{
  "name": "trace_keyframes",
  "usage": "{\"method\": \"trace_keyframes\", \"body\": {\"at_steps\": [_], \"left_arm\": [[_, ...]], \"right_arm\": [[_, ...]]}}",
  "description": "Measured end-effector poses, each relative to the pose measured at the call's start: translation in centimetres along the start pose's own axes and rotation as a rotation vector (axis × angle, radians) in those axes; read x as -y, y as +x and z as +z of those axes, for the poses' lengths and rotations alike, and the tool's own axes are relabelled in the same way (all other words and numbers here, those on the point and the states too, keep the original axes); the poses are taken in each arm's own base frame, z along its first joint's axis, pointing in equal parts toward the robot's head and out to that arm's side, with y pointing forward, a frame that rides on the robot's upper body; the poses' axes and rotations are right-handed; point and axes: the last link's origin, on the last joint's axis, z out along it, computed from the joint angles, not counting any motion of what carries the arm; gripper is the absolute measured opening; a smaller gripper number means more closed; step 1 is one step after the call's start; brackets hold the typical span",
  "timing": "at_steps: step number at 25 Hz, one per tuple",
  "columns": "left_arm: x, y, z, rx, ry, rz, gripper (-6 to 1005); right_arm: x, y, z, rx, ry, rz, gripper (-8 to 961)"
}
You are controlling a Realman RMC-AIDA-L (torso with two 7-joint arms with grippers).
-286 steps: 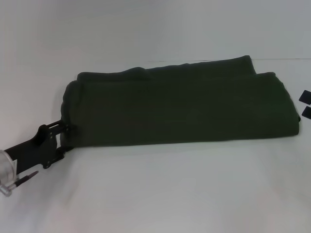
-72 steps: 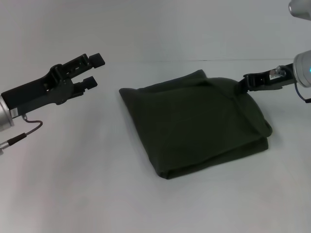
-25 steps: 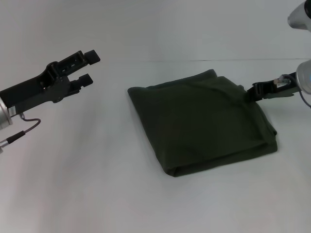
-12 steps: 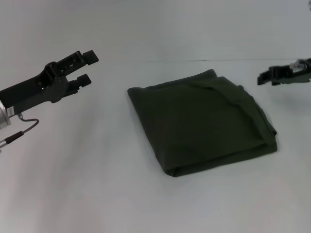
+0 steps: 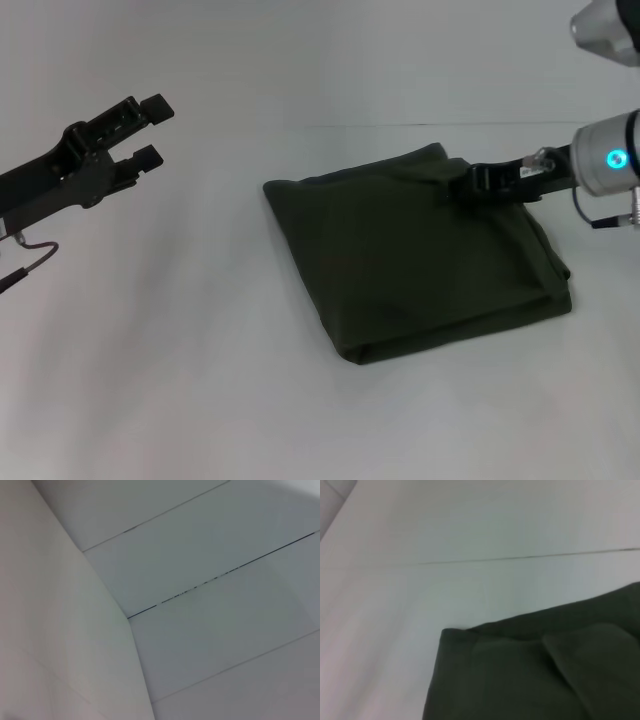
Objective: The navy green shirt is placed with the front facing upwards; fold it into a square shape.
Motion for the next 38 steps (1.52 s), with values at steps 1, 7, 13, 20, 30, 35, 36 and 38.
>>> {"method": "trace_keyframes", "body": {"at_steps": [1, 7, 13, 20, 30, 35, 36, 38], "left_arm": [[0.0, 0.0, 0.0, -0.001, 0.000, 0.000, 949], [0.0, 0.1, 0.2, -0.004, 0.000, 0.000, 949], [-0.1, 0.3, 0.3, -0.009, -0.003, 0.002, 949], [-0.3, 0.5, 0.5, -0.008, -0.007, 0.008, 949], [-0.2, 0.5, 0.4, -0.009, -0.006, 0.008, 950], [-0.3, 0.5, 0.5, -0.008, -0.008, 0.010, 950], [-0.3, 0.5, 0.5, -0.008, -0.008, 0.011, 950], [-0.3, 0.6, 0.6, -0.009, -0.007, 0.011, 950]], "right_arm": [[-0.1, 0.0, 0.3, 0.011, 0.003, -0.001, 436], [0.4, 0.3, 2.5, 0.074, 0.099, -0.031, 438], [2.4, -1.4, 2.4, 0.204, 0.340, -0.064, 440], [4.6, -4.2, -2.0, 0.302, 0.349, 0.018, 442], [3.1, -1.7, -2.2, 0.250, 0.018, 0.092, 446], [1.3, -0.8, 0.4, 0.202, -0.009, 0.054, 447], [0.9, -0.8, 0.9, 0.193, -0.009, 0.041, 448], [0.5, -0.9, 1.6, 0.183, 0.007, 0.017, 448]]}}
